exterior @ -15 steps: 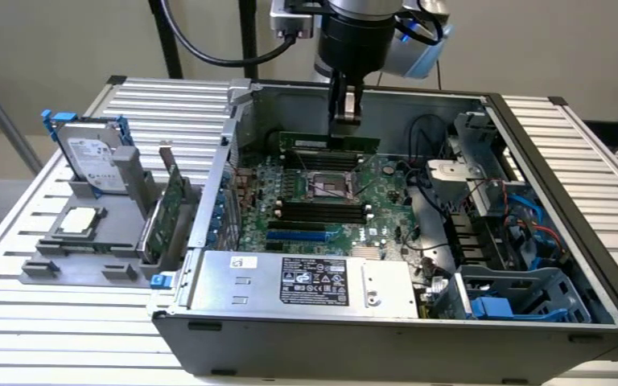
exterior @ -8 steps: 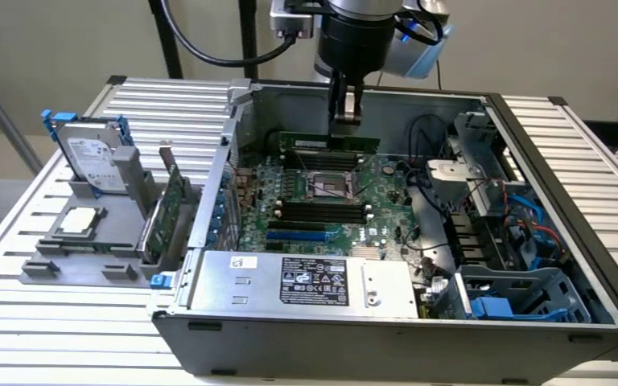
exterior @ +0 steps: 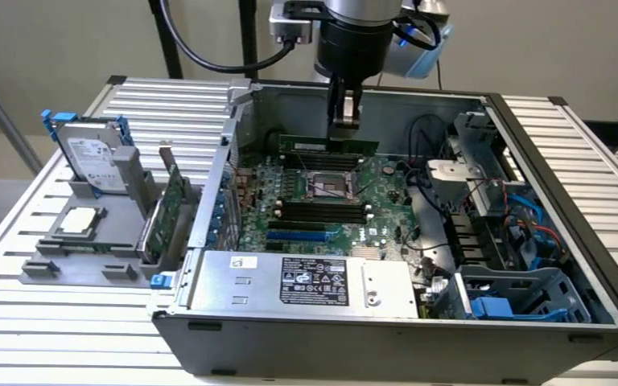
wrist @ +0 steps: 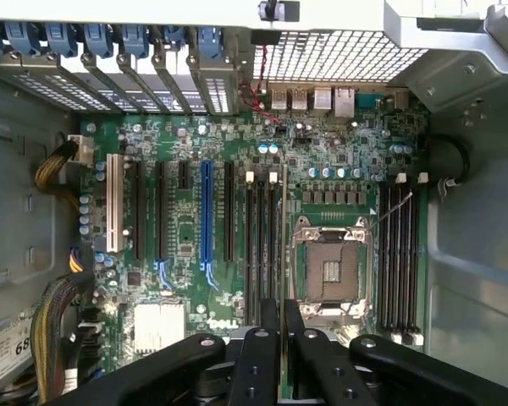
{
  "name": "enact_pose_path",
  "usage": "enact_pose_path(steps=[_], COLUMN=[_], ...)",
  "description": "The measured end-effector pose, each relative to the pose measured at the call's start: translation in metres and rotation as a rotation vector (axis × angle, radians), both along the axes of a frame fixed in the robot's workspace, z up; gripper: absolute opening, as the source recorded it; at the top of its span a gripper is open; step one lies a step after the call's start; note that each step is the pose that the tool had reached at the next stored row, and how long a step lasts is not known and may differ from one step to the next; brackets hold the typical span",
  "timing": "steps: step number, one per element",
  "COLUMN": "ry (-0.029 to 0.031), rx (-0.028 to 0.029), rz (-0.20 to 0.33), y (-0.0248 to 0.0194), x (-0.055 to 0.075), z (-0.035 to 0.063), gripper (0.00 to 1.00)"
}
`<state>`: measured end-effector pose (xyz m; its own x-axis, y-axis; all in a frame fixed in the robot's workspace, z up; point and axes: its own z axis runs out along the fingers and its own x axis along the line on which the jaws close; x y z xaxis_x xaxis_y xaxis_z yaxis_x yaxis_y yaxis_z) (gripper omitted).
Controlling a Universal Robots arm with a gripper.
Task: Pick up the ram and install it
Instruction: 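Pick up the ram and move it above insertion slot, then insert the ram into the slot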
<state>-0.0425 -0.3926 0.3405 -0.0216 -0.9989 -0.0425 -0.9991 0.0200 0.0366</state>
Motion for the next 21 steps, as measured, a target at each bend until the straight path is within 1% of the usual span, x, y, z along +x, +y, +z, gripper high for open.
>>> enact_pose_path(steps=[15, 19, 21], ry=[-0.0001, 0.0, 0.0], rx=[0.0, 0.0, 0.0001], rz=[0.0, 0.0, 0.0], y=[-0.0002, -0.0019, -0.0038], x=[-0.001, 0.0, 0.001], z=[-0.0273, -0.0346, -0.0381], gripper=[0.0, 0.0, 0.0])
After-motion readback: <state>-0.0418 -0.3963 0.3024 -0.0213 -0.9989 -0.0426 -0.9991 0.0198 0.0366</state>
